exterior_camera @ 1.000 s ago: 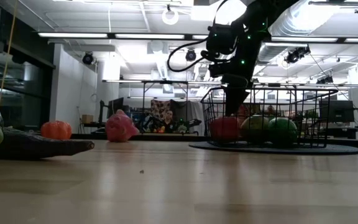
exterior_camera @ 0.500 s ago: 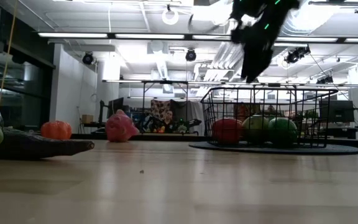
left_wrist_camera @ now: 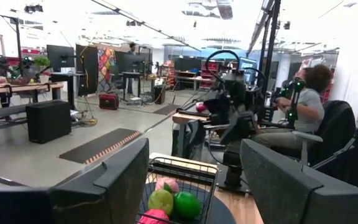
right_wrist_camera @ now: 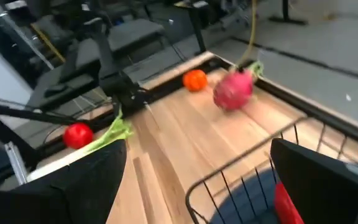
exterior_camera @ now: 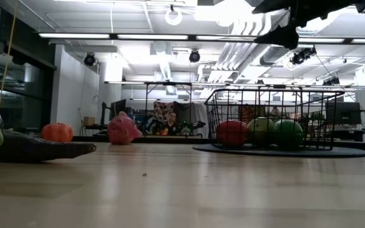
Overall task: Build produce basket
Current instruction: Put the celery into the wire basket
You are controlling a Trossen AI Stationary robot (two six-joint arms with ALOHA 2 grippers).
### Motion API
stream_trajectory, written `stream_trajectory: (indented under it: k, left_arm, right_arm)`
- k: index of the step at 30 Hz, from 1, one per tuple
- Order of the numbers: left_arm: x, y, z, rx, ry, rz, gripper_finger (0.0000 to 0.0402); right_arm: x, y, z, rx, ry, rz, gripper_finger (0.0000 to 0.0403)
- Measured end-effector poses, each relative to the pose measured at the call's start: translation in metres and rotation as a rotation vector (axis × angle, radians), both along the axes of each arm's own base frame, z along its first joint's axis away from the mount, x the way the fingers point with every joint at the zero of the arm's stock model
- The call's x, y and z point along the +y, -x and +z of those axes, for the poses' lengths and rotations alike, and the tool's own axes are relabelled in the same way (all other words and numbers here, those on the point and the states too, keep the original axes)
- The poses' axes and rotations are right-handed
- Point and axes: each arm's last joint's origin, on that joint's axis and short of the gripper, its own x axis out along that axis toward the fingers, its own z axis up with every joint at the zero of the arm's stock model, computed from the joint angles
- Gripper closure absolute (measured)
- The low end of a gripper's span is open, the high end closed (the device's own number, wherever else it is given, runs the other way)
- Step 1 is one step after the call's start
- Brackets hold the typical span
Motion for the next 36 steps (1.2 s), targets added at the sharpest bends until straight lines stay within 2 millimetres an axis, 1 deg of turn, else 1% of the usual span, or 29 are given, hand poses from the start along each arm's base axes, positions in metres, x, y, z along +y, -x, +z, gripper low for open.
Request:
stream_trajectory:
  k: [5,8,14,21,36]
  left_arm:
    - [0.0,0.0,0.0,0.0,0.0,0.0,0.0161]
    - [0.0,0.0,0.0,0.002,0.0,0.0,0.0161]
    - [0.0,0.0,0.0,0.005,0.0,0.0,0.0161]
    - [0.0,0.0,-0.001,0.005,0.0,0.002,0.0161]
    - [0.0,0.0,0.0,0.005,0.001,0.006,0.0161]
  right_arm:
    - [0.009,-0.005,0.017,-0.016,0.146,0.13,0.0015]
    - [0.014,-0.009,0.023,-0.02,0.172,0.166,0.0015]
    - [0.017,-0.011,0.022,-0.007,0.193,0.192,0.0015]
    - [0.017,-0.012,0.021,0.022,0.31,0.221,0.0016]
    - [0.017,-0.012,0.021,0.023,0.309,0.221,0.0016]
